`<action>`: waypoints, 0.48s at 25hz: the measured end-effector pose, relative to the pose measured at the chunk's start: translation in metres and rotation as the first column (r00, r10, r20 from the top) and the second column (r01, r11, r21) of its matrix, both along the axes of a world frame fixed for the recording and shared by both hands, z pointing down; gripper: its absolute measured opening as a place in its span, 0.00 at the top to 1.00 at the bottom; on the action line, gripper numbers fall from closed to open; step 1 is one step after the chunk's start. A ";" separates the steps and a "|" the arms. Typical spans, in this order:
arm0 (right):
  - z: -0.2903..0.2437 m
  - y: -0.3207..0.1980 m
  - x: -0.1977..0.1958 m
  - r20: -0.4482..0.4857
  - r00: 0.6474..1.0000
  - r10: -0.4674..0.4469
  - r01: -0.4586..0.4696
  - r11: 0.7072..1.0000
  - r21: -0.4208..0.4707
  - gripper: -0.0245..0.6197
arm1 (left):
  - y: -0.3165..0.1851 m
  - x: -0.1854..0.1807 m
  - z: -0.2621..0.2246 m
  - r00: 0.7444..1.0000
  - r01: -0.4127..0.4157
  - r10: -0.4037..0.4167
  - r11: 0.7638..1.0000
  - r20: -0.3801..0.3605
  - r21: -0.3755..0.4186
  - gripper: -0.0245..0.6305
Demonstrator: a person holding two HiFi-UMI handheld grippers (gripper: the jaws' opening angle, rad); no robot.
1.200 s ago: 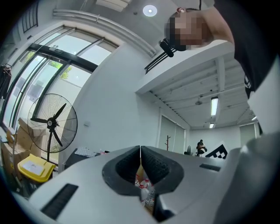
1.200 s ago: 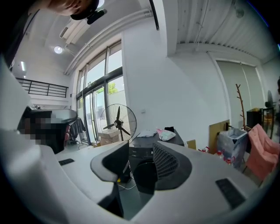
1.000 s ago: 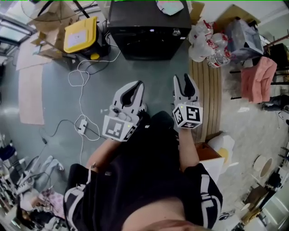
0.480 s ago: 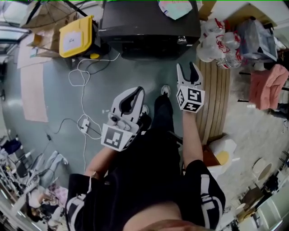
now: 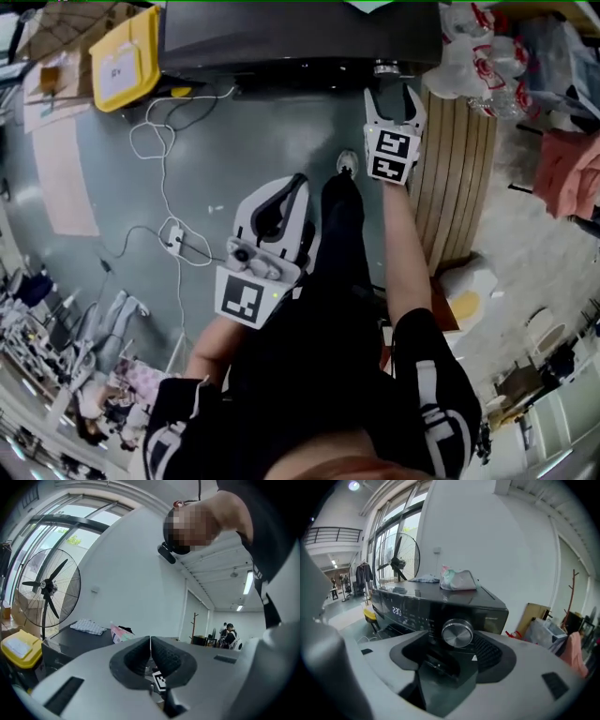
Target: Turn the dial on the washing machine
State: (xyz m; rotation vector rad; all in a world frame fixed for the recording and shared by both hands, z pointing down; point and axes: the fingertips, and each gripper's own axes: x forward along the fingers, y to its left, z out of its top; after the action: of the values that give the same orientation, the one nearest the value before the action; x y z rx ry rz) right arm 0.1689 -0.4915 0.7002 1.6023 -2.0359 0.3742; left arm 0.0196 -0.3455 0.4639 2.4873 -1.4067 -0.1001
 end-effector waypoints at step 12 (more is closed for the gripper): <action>0.032 -0.043 0.008 -0.098 0.995 0.015 -0.010 0.999 0.049 0.51 | -0.020 0.010 0.048 1.000 0.006 -0.007 0.997 -0.013 -0.079 0.92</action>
State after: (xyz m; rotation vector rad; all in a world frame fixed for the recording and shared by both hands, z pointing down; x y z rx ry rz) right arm 0.1770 -0.5341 0.7324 1.6299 -1.9754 0.2469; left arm 0.0296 -0.3660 0.5122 2.4136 -1.3860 -0.0608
